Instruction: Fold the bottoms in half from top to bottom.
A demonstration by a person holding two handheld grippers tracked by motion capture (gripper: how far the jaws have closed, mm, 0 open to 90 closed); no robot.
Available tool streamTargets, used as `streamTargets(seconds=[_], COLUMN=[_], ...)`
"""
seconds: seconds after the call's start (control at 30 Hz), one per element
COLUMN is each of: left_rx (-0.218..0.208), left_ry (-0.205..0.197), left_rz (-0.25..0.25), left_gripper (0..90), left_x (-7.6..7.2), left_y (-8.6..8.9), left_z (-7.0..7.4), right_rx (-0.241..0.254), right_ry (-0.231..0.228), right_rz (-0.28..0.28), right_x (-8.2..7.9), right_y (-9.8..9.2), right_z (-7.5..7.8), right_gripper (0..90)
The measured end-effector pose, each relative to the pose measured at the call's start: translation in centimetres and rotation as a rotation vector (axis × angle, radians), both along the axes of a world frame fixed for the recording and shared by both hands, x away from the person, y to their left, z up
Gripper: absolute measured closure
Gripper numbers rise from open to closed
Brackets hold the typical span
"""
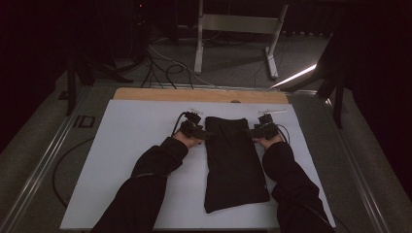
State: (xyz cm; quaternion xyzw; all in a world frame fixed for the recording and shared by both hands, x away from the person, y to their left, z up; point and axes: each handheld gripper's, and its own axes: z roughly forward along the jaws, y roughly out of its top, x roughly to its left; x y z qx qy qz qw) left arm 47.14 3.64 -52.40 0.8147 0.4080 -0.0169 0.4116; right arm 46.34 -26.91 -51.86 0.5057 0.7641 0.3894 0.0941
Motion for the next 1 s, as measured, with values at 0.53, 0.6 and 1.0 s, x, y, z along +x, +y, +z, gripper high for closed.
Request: streamTargets(seconds=[0.53,0.6,1.0], left_rx=[-0.002,-0.004,-0.002], left_ry=[0.012,0.016,0.013], left_rz=[-0.001,0.001,-0.009], left_gripper=[65.7,68.7,84.1], left_x=[-0.1,-0.2,-0.3], left_y=[-0.8,-0.8,-0.7], left_z=[-0.3,-0.3,-0.2], right_rx=[0.029,0.027,-0.063], right_ry=[0.029,0.036,0.006], right_rz=[0.050,0.054,0.125], right_x=[0.7,0.7,0.4], right_y=[1.4,1.7,3.1], right_z=[-0.6,-0.6,-0.3], right_gripper=[52.4,56.7,83.6])
